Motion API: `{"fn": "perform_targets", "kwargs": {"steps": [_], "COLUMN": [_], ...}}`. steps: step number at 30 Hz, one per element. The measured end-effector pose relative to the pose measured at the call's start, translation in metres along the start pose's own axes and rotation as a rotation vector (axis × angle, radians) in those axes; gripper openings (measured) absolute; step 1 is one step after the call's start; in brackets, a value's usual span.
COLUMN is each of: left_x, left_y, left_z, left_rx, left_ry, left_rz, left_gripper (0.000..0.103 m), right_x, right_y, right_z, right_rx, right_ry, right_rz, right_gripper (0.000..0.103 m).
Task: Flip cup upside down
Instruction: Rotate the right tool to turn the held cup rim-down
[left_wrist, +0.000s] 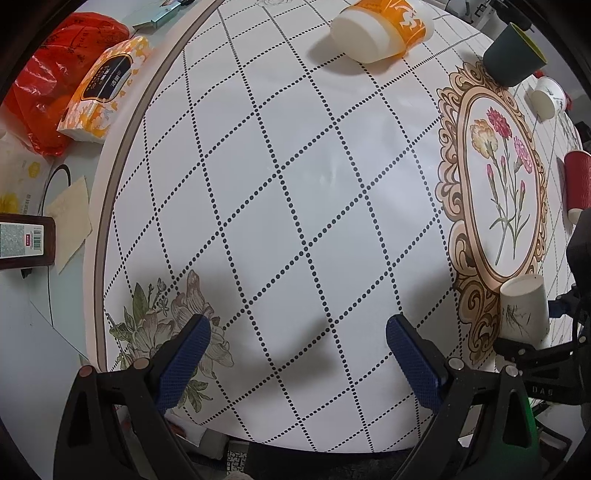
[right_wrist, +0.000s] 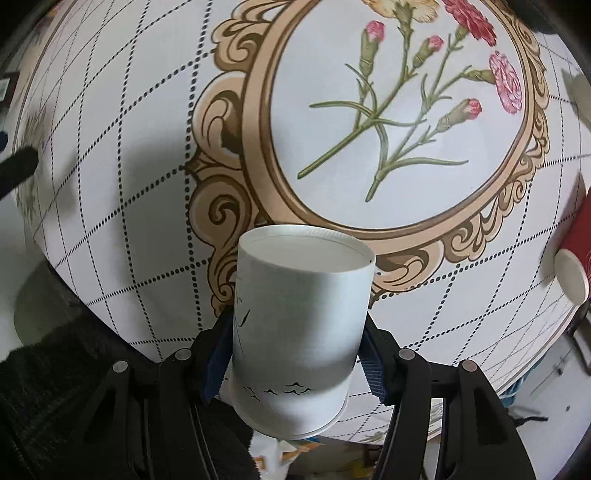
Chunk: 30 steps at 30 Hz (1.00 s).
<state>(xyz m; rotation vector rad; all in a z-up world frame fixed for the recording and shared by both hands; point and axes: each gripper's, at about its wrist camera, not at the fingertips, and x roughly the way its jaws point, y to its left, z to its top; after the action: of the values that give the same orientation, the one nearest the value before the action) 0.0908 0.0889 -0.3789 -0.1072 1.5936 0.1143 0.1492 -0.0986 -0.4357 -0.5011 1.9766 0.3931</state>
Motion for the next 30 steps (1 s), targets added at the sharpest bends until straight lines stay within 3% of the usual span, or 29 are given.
{"fn": "perform_targets", "kwargs": {"steps": [5, 8, 14, 16, 17, 19, 23, 26, 30], "left_x": [0.001, 0.002, 0.003, 0.004, 0.005, 0.005, 0.003, 0.002, -0.001], "left_y": [0.0, 0.0, -0.006, -0.008, -0.01, -0.013, -0.017, -0.019, -0.019], "left_z": [0.0, 0.0, 0.002, 0.003, 0.003, 0.004, 0.01, 0.017, 0.034], "left_rx": [0.006, 0.013, 0.024, 0.029, 0.032, 0.038, 0.045, 0.044, 0.024], "left_ry": [0.004, 0.003, 0.012, 0.019, 0.02, 0.023, 0.024, 0.026, 0.034], "left_rz": [-0.001, 0.002, -0.004, -0.006, -0.007, -0.007, -0.011, -0.019, -0.033], "left_gripper": [0.097, 0.097, 0.097, 0.097, 0.097, 0.097, 0.097, 0.097, 0.097], "right_x": [0.0, 0.003, -0.012, -0.012, -0.013, -0.022, -0.041, -0.059, -0.087], "right_y": [-0.016, -0.018, -0.032, -0.039, -0.044, -0.041, -0.06, -0.072, -0.096], "right_z": [0.015, 0.034, 0.052, 0.057, 0.06, 0.064, 0.063, 0.055, 0.045], "right_rx": [0.041, 0.052, 0.092, 0.118, 0.131, 0.145, 0.161, 0.191, 0.272], "right_ry": [0.012, 0.003, -0.023, -0.03, -0.039, -0.051, -0.128, -0.238, -0.465], "right_rz": [0.005, 0.015, 0.02, 0.032, 0.041, 0.04, 0.039, 0.042, 0.076], "right_gripper": [0.067, 0.079, 0.079, 0.075, 0.061, 0.06, 0.06, 0.06, 0.06]}}
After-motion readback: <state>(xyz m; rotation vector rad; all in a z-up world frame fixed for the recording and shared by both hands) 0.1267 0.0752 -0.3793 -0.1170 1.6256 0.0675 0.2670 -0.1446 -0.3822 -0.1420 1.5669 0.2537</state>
